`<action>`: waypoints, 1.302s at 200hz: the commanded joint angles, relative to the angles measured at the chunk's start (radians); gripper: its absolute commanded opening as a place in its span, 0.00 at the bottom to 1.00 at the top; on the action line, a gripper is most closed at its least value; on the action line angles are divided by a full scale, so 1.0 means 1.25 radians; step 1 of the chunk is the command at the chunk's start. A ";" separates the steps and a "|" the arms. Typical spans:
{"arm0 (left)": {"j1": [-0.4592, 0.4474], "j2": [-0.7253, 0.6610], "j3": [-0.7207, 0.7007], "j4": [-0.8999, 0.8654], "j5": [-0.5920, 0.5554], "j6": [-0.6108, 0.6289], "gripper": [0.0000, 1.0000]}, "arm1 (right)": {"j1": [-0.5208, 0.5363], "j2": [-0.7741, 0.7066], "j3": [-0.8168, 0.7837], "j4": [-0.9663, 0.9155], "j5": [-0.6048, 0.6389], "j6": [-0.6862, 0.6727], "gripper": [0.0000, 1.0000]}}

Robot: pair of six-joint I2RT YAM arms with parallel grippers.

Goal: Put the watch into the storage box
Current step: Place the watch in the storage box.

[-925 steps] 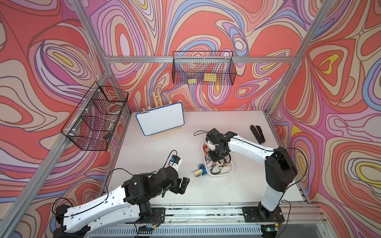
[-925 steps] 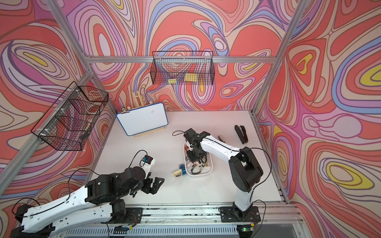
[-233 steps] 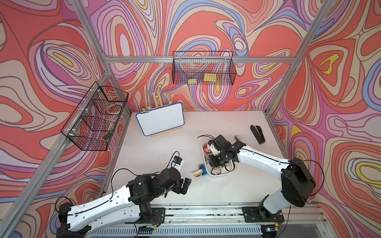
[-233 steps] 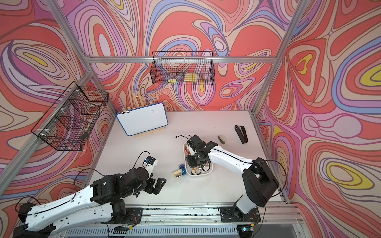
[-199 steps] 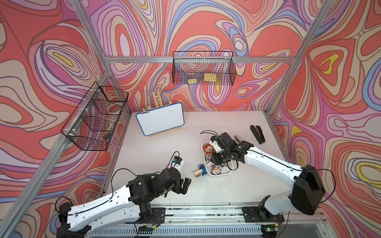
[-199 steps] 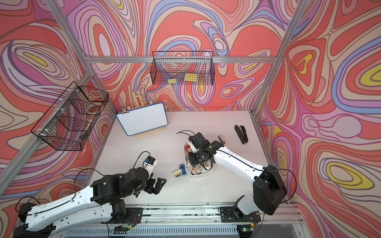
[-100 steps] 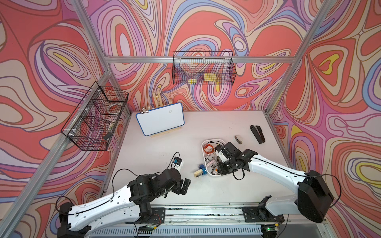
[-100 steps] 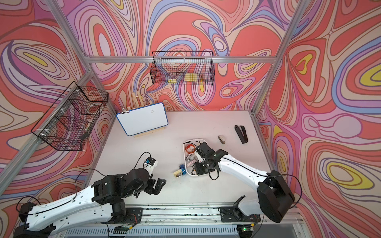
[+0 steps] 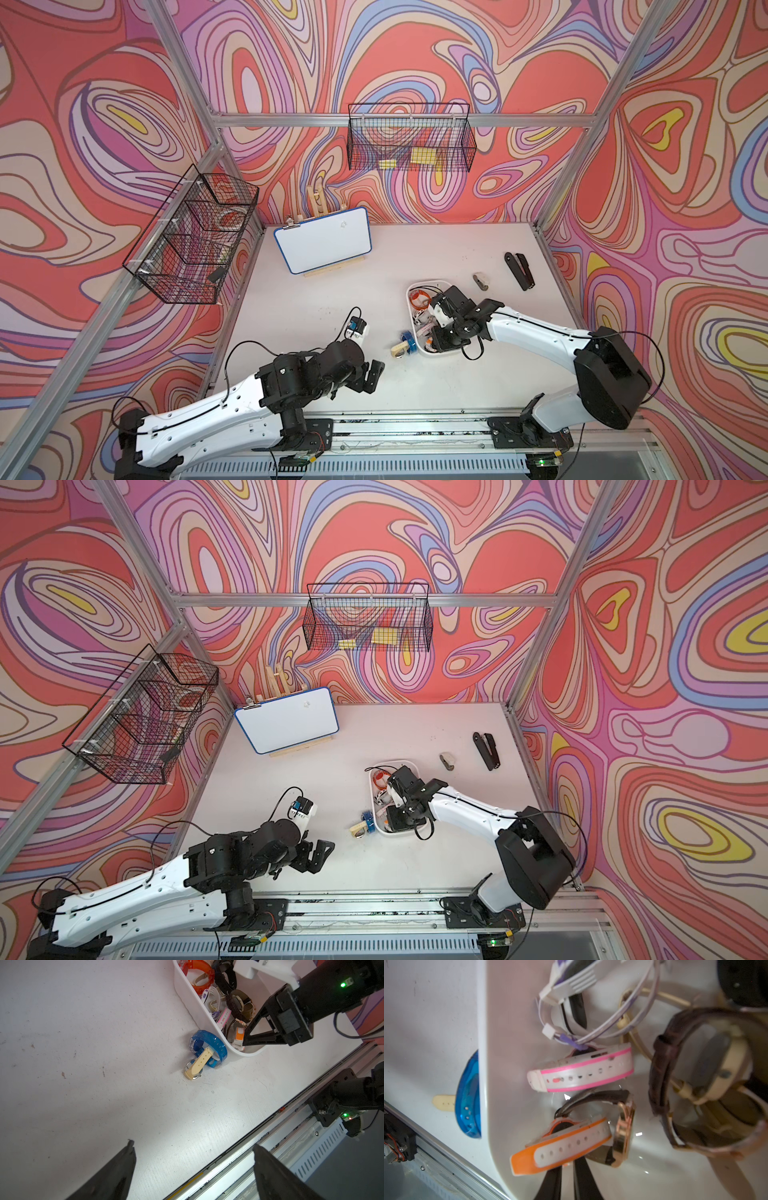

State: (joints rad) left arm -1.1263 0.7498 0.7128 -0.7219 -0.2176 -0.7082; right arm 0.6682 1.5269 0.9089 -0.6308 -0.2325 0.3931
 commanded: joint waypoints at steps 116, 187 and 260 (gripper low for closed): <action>-0.005 0.004 -0.007 -0.005 -0.005 -0.005 0.93 | -0.002 -0.066 0.051 -0.073 -0.010 -0.043 0.25; -0.005 0.019 -0.009 0.021 0.017 -0.004 0.93 | -0.002 -0.125 0.045 -0.080 0.001 -0.039 0.29; -0.003 0.177 -0.025 0.142 0.087 0.043 0.99 | -0.003 -0.238 0.002 -0.055 0.009 -0.033 0.90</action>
State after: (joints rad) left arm -1.1271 0.8902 0.6849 -0.6144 -0.1444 -0.6979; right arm 0.6678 1.2915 0.9463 -0.7189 -0.2230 0.3458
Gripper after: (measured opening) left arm 0.982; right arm 0.822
